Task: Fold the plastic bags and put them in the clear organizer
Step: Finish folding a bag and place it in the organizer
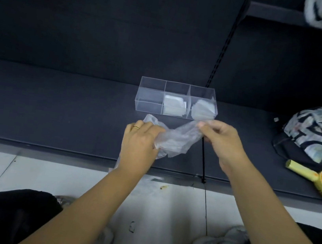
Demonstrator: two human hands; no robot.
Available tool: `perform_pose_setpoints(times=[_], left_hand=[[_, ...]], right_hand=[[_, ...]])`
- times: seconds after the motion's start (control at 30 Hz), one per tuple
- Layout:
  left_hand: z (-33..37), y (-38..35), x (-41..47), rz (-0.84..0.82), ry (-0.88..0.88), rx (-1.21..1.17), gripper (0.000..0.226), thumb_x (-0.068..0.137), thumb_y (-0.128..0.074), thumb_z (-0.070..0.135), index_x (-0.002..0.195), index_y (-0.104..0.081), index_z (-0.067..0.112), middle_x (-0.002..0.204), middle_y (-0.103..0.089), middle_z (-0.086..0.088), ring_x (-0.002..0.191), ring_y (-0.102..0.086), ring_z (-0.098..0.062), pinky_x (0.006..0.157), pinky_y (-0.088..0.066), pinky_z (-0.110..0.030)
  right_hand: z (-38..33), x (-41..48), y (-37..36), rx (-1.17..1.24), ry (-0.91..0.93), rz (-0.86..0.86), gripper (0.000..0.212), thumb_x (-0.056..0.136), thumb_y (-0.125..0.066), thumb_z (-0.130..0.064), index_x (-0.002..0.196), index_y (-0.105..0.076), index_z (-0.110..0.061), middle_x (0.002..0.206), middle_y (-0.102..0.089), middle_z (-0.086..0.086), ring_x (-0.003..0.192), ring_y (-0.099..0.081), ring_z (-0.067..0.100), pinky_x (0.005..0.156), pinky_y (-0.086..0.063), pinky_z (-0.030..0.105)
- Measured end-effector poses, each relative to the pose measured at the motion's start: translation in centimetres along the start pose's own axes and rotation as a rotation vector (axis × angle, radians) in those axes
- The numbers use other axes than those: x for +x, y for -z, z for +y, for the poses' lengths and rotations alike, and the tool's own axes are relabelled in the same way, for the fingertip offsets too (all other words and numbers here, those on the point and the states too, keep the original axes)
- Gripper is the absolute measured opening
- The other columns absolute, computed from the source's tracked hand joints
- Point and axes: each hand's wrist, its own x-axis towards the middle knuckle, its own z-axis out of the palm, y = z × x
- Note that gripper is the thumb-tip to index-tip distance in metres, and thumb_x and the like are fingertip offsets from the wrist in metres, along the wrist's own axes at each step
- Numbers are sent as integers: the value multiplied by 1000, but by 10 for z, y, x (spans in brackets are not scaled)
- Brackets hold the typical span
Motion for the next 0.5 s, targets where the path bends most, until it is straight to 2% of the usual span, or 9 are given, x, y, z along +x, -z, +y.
perform_pose_setpoints(times=[0.07, 0.2, 0.27, 0.33, 0.37, 0.43, 0.5], left_hand=[[-5, 0, -6, 0, -13, 44, 41, 52, -83, 1, 90, -72, 12, 79, -68, -5, 72, -60, -28, 78, -36, -31], [-24, -1, -26, -74, 53, 149, 47, 52, -87, 1, 95, -71, 11, 81, -69, -4, 73, -63, -28, 77, -46, -37], [-33, -4, -37, -149, 126, 110, 38, 59, -87, 6, 93, -71, 11, 76, -68, -3, 69, -63, -27, 75, -46, -38], [-39, -5, -44, -263, 248, 11, 21, 72, -80, 11, 89, -69, 11, 71, -64, -2, 65, -58, -24, 70, -43, -34], [-41, -4, -45, -321, 327, -69, 13, 77, -77, 13, 82, -65, 11, 66, -59, 0, 61, -52, -20, 63, -40, -29], [-40, -4, -44, -422, 518, -295, 26, 81, -74, 21, 68, -54, 12, 57, -49, 4, 51, -41, -11, 49, -34, -22], [-37, -5, -38, -448, 736, -567, 34, 83, -72, 30, 66, -55, 7, 56, -48, 3, 50, -41, -10, 47, -35, -18]], right_hand=[[6, 0, 5, 29, 4, 101, 16, 91, -64, -16, 76, -70, -18, 68, -69, -10, 60, -59, -5, 62, -47, 10], [13, 0, 20, 160, -44, 204, 13, 95, -57, -12, 89, -69, -15, 89, -71, 1, 80, -65, 9, 76, -51, 22], [15, -1, 24, 200, -59, 200, 17, 97, -53, -13, 91, -68, -16, 88, -72, 1, 82, -67, 12, 79, -54, 24], [15, -3, 25, 289, -94, 198, 18, 100, -48, -14, 91, -64, -16, 80, -74, -1, 78, -70, 13, 77, -56, 25], [15, -4, 26, 334, -115, 204, 18, 100, -47, -15, 91, -62, -16, 78, -74, -1, 79, -71, 14, 78, -57, 26], [16, -5, 25, 310, -139, 239, 15, 101, -46, -17, 92, -58, -17, 88, -74, 2, 89, -70, 18, 84, -55, 30], [16, -9, 22, 184, -136, 261, 9, 98, -51, -27, 98, -58, -21, 106, -70, 1, 101, -66, 15, 89, -51, 28]])
